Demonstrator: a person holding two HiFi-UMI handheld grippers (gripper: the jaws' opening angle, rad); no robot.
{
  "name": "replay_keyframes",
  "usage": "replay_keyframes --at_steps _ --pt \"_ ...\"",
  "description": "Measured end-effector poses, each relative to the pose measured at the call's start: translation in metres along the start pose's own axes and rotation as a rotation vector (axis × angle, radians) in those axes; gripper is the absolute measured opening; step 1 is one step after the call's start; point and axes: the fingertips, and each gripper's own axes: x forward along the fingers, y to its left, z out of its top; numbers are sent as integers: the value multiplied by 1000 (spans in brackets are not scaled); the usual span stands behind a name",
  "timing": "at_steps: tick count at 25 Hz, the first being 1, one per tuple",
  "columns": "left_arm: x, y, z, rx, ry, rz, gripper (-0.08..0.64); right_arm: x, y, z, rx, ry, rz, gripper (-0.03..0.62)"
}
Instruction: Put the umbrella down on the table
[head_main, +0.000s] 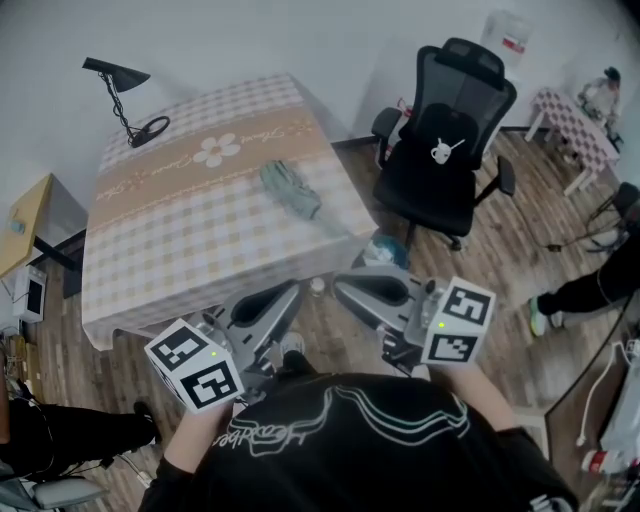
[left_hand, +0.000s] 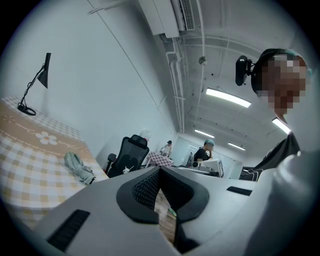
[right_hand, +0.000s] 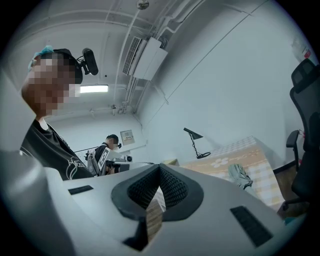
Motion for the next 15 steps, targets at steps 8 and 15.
replay_keyframes --at_steps 8,15 --pt "-28 -12 15 51 14 8 -3 11 31 9 -31 -15 5 11" --pt "16 -21 6 81 24 47 -3 -23 3 10 -35 -4 38 11"
